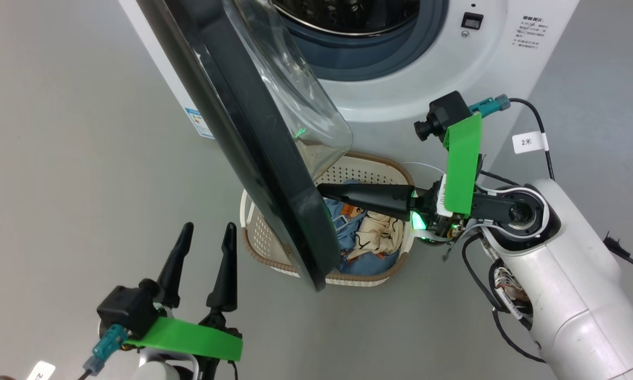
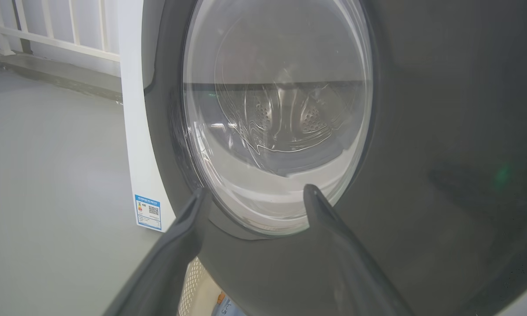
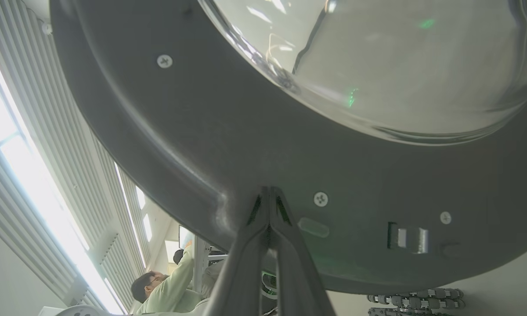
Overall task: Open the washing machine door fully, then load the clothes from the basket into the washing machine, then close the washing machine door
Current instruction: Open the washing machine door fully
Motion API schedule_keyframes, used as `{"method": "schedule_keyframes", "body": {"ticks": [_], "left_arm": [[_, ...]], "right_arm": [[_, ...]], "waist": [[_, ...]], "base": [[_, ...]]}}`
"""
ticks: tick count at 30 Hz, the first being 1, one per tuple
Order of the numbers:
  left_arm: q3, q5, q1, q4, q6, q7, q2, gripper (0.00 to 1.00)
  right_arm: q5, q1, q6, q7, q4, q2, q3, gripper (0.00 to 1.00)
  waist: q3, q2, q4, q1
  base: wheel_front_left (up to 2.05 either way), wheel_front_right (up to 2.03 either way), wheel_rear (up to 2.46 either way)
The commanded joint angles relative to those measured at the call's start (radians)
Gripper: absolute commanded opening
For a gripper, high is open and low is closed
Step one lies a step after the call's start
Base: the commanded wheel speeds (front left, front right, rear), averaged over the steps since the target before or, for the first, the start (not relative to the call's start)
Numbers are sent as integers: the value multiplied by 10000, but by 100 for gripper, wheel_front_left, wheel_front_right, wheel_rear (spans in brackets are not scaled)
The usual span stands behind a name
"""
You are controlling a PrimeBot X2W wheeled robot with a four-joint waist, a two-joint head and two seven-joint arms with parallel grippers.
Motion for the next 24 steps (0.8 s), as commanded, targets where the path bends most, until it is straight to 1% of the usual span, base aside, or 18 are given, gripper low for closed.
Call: {"method": "schedule_keyframes", "body": {"ticks": [1,5,6,7,8,9,10,11,12,24], "left_arm": [[303,135,100,-164,8,-65,137,100],[287,144,121,-135,8,-65,137,100],[288,149,141,-114,8,-65,137,100],[289,158,162,-89,8,-65,137,100],[285,167,176,-61,8,-65,140,100],[281,174,181,-34,8,-65,151,100],[278,180,184,-9,8,-65,171,100],[271,185,181,13,8,-65,199,100],[267,187,178,31,8,-65,232,100],[494,210,440,192,8,-65,584,100]], "right_arm": [[38,185,77,-52,-326,327,122,0],[-404,250,77,-343,-424,274,128,0],[-534,303,77,-429,-495,232,139,2],[-628,378,77,-532,-535,197,126,17],[-744,444,77,-630,-574,140,132,24],[-872,512,77,-739,-609,71,147,29],[-1034,578,77,-885,-619,-12,170,39],[-1254,631,77,-1073,-627,-116,221,66],[-1438,689,77,-1260,-630,-195,286,100],[-1732,1478,77,-3214,-641,-736,356,100]], "waist": [[-10,0,2,0],[-92,0,-60,0],[-137,0,-92,0],[-184,0,-134,0],[-228,0,-179,0],[-279,0,-229,0],[-330,0,-284,0],[-380,0,-341,0],[-434,0,-406,0],[-1206,0,-1284,0]], "base": [[0,0,0],[0,0,0],[0,0,0],[0,0,0],[0,0,0],[0,0,0],[0,0,0],[0,0,0],[0,0,0],[0,0,0]]}}
